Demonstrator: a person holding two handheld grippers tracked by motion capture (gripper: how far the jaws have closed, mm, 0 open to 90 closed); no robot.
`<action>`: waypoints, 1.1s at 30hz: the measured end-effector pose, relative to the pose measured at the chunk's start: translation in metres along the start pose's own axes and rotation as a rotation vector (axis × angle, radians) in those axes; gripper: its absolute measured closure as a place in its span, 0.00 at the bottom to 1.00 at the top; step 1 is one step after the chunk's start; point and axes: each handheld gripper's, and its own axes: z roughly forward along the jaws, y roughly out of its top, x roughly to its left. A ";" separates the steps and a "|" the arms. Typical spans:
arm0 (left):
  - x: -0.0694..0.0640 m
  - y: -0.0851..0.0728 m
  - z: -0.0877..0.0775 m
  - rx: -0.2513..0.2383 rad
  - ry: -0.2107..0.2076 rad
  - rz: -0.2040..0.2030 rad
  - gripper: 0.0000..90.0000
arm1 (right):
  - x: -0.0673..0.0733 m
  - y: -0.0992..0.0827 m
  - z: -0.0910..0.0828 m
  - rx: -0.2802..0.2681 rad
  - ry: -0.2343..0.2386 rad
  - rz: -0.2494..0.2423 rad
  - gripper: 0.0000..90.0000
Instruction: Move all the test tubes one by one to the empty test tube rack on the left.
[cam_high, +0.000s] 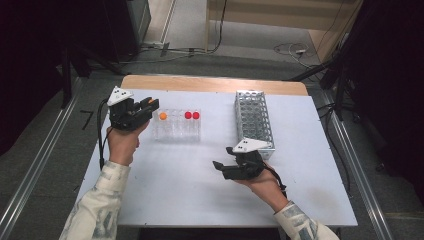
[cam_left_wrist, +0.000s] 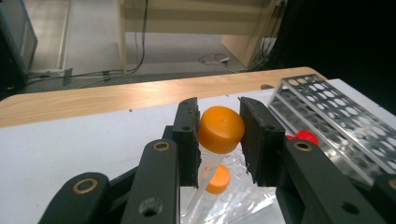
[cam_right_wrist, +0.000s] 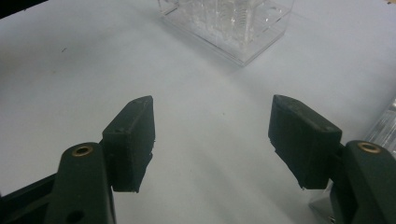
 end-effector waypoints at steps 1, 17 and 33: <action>0.001 -0.001 0.002 0.001 0.003 -0.001 0.77 | 0.000 0.000 -0.001 -0.002 0.000 -0.001 0.34; 0.004 -0.014 0.007 0.030 0.009 -0.016 0.67 | -0.001 0.000 -0.004 -0.005 0.004 0.004 0.34; 0.008 -0.040 -0.017 0.056 0.014 -0.077 0.48 | -0.012 -0.007 -0.006 -0.024 -0.052 0.033 0.34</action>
